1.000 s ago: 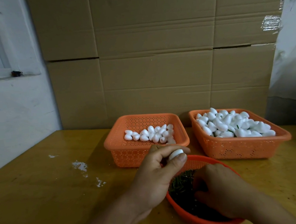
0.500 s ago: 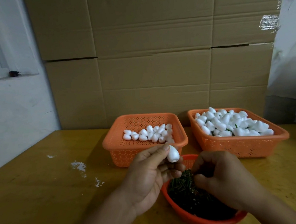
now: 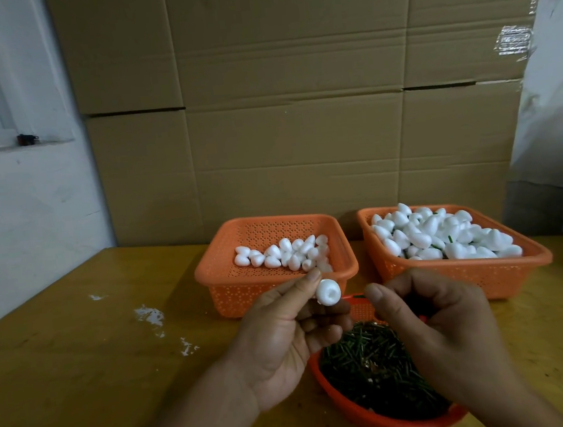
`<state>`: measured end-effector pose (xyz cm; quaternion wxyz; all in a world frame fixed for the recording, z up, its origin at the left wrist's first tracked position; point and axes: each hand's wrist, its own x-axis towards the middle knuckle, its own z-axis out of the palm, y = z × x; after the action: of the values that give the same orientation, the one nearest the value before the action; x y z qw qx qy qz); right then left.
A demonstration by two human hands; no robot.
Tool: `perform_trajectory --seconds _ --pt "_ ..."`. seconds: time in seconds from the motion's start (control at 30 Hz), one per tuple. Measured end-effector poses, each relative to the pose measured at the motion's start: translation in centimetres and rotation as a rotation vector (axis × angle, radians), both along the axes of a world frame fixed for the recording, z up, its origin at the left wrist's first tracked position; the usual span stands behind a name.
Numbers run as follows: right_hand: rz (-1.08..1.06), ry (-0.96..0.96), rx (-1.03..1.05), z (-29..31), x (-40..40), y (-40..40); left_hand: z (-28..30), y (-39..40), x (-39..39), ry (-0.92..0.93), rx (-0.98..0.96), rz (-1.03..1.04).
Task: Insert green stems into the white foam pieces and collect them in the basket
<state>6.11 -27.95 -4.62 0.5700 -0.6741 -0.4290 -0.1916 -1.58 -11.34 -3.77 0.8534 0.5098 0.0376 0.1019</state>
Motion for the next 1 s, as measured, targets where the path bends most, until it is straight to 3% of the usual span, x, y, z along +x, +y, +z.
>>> perform_trajectory --seconds 1.0 --pt "-0.037 -0.246 0.078 -0.59 -0.83 1.07 -0.22 -0.20 -0.02 -0.059 0.093 -0.009"
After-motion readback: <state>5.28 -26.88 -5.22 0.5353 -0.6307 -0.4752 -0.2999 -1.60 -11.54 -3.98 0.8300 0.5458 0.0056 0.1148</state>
